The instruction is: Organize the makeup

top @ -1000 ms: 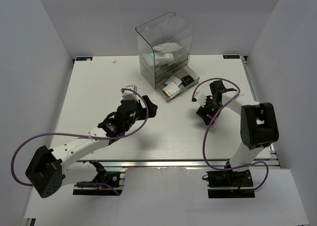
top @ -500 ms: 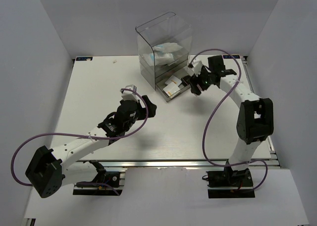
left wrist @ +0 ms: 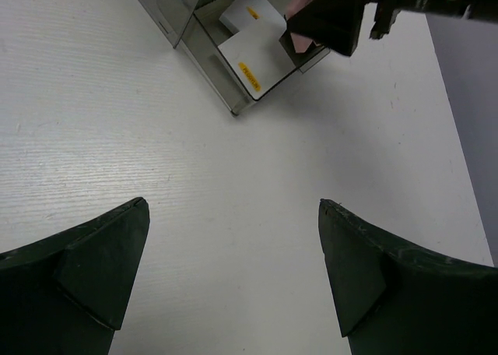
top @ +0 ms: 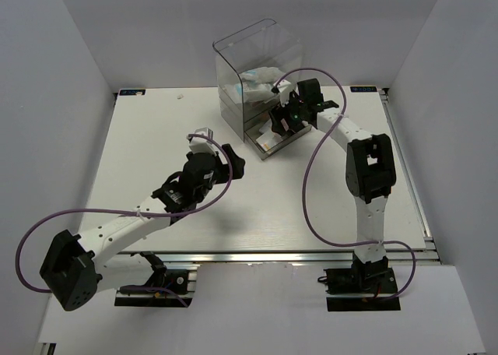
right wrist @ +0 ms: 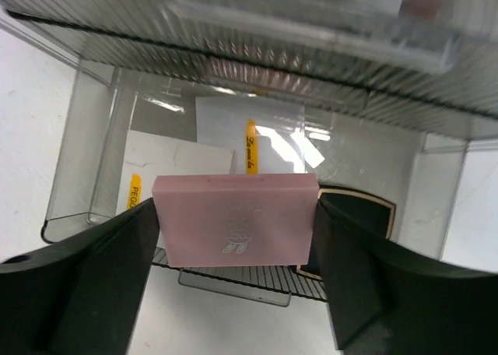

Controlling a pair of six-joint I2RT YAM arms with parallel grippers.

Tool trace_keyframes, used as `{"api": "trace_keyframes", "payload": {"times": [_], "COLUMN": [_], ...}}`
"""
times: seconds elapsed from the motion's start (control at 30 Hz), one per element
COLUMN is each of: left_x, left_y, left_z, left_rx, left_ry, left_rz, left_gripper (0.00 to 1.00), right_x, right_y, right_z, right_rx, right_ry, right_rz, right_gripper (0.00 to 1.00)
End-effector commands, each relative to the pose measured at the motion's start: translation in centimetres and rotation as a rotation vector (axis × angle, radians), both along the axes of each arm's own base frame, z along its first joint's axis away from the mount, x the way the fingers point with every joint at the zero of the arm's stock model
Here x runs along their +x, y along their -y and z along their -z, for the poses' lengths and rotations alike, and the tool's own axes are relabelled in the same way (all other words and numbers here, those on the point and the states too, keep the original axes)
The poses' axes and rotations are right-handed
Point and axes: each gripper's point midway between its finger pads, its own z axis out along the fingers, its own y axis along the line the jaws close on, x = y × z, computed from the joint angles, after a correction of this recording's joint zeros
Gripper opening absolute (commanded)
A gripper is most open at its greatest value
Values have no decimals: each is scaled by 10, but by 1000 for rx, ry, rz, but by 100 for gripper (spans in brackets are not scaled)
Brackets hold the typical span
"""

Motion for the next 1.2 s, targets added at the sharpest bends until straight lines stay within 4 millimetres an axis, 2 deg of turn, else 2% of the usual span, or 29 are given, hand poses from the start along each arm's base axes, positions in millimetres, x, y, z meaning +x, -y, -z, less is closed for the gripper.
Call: {"api": "trace_keyframes", "payload": {"times": [0.0, 0.17, 0.2, 0.27, 0.3, 0.37, 0.4, 0.43, 0.47, 0.5, 0.53, 0.57, 0.6, 0.63, 0.67, 0.7, 0.73, 0.77, 0.8, 0.83, 0.87, 0.93, 0.97, 1.0, 1.1, 1.13, 1.17], "left_x": [10, 21, 25, 31, 36, 43, 53, 59, 70, 79, 86, 94, 102, 113, 123, 131, 146, 155, 164, 181, 191, 209, 229, 235, 268, 275, 287], "left_y": [-3, 4, 6, 9, 9, 9, 3, 4, -7, -9, -9, -14, -19, -15, -20, -20, -14, -18, -19, -16, -22, -27, -31, -33, -39, -40, -41], "left_z": [-35, -41, -50, -52, -64, -74, -75, -94, -103, -106, -135, -147, -160, -183, -194, -203, -190, -219, -222, -208, -229, -232, -219, -237, -239, -237, -225], "left_rx": [-35, -13, -24, -9, -22, -15, -11, -27, -29, -26, -50, -41, -41, -50, -37, -35, -10, -31, -35, -26, -69, -104, -126, -159, -233, -246, -260], "left_ry": [66, 68, 81, 83, 100, 112, 105, 119, 128, 127, 174, 199, 226, 261, 281, 291, 255, 304, 305, 271, 301, 295, 267, 302, 296, 290, 267], "left_rz": [-25, -5, 0, 7, 7, 9, -13, -7, -33, -38, -41, -53, -67, -57, -63, -65, -54, -65, -72, -79, -104, -127, -139, -140, -140, -141, -149], "left_gripper": [98, 98, 98, 98, 98, 97, 95, 91, 72, 55, 29, 10, 0, 0, 0, 1, 6, 10, 11, 13, 13, 13, 13, 13, 13, 13, 12], "right_x": [16, 14, 11, 5, 0, -5, -10, -24, -29, -27, -33, -41, -59, -63, -63, -69, -71, -76, -79, -78, -83, -85, -85, -84, -80, -79, -77], "right_y": [1, -1, 0, 0, 1, 6, 11, 24, 32, 38, 52, 48, 51, 59, 57, 62, 67, 79, 82, 84, 89, 90, 90, 89, 81, 78, 75], "right_z": [-27, -31, -32, -38, -46, -59, -91, -70, -70, -94, -69, -66, -29, -21, -26, -13, -7, 14, 18, 23, 36, 45, 49, 56, 67, 68, 76], "right_rx": [41, 55, 53, 57, 48, 55, 87, 108, 130, 186, 181, 206, 184, 188, 207, 199, 204, 163, 158, 158, 158, 178, 215, 231, 312, 334, 354], "right_ry": [76, 90, 89, 94, 114, 151, 230, 198, 216, 295, 240, 206, 24, -53, -90, -148, -186, -223, -234, -235, -290, -349, -413, -456, -582, -608, -640], "right_rz": [24, 15, 10, -12, -33, -61, -63, -63, -47, -10, 30, -29, -46, -42, -60, -40, 23, 109, 149, 189, 284, 394, 511, 550, 671, 688, 712], "right_gripper": [88, 89, 89, 89, 89, 89, 89, 89, 89, 89, 90, 87, 79, 51, 31, 9, 0, 0, 0, 0, 0, 0, 0, 0, 0, 0, 0]}}
